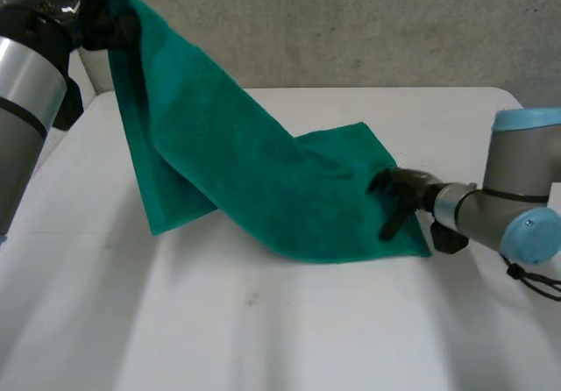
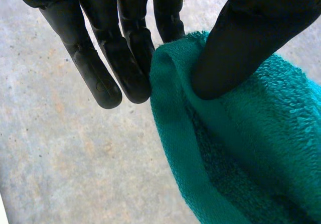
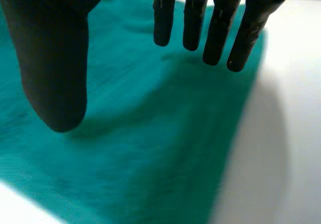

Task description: Fold the towel.

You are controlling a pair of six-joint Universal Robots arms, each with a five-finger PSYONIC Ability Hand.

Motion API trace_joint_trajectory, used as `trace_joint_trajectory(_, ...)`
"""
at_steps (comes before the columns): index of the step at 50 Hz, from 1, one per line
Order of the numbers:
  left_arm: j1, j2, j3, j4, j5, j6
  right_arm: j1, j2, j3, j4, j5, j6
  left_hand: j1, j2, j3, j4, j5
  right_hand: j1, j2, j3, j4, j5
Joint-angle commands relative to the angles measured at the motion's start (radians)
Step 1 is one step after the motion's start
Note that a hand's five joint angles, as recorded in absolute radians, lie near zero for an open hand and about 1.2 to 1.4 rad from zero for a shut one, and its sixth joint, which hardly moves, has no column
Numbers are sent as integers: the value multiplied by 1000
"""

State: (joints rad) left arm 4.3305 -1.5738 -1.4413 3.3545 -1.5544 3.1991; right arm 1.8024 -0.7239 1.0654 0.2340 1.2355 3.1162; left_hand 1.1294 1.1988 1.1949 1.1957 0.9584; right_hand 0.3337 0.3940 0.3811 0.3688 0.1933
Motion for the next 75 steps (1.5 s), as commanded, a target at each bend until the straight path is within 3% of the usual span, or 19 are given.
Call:
trace_joint_trajectory(1, 1, -19, 76, -14, -3, -2, 40, -18, 71, -12, -31, -2, 267, 197, 201, 201, 263, 65, 5, 18, 30, 31)
trace_joint_trajectory(14, 29, -71, 68, -15, -3, -4, 23, -224, 266, -74, -30, -96, 267, 197, 201, 201, 263, 148, 87, 100, 113, 114)
trace_joint_trajectory(19, 70, -98, 30, -14, -4, -5, 23, -316, 442, -162, -27, -279, 267, 197, 201, 201, 263, 156, 96, 109, 121, 122)
trace_joint_trajectory(25, 89, -130, 16, -12, -6, -28, 20, -312, 510, -212, -22, -367, 267, 197, 201, 201, 263, 180, 119, 132, 145, 146)
trace_joint_trajectory(42, 101, -137, -2, -12, -6, -79, 22, -256, 479, -289, 33, -387, 267, 197, 201, 201, 263, 344, 284, 297, 309, 310)
trace_joint_trajectory(67, 100, -135, -7, -13, -3, -79, 31, -180, 401, -298, 38, -389, 267, 197, 201, 201, 263, 482, 422, 435, 447, 448)
trace_joint_trajectory(75, 100, -135, -7, -14, -3, -79, 34, -152, 346, -318, 85, -389, 267, 197, 201, 201, 263, 547, 486, 499, 512, 513)
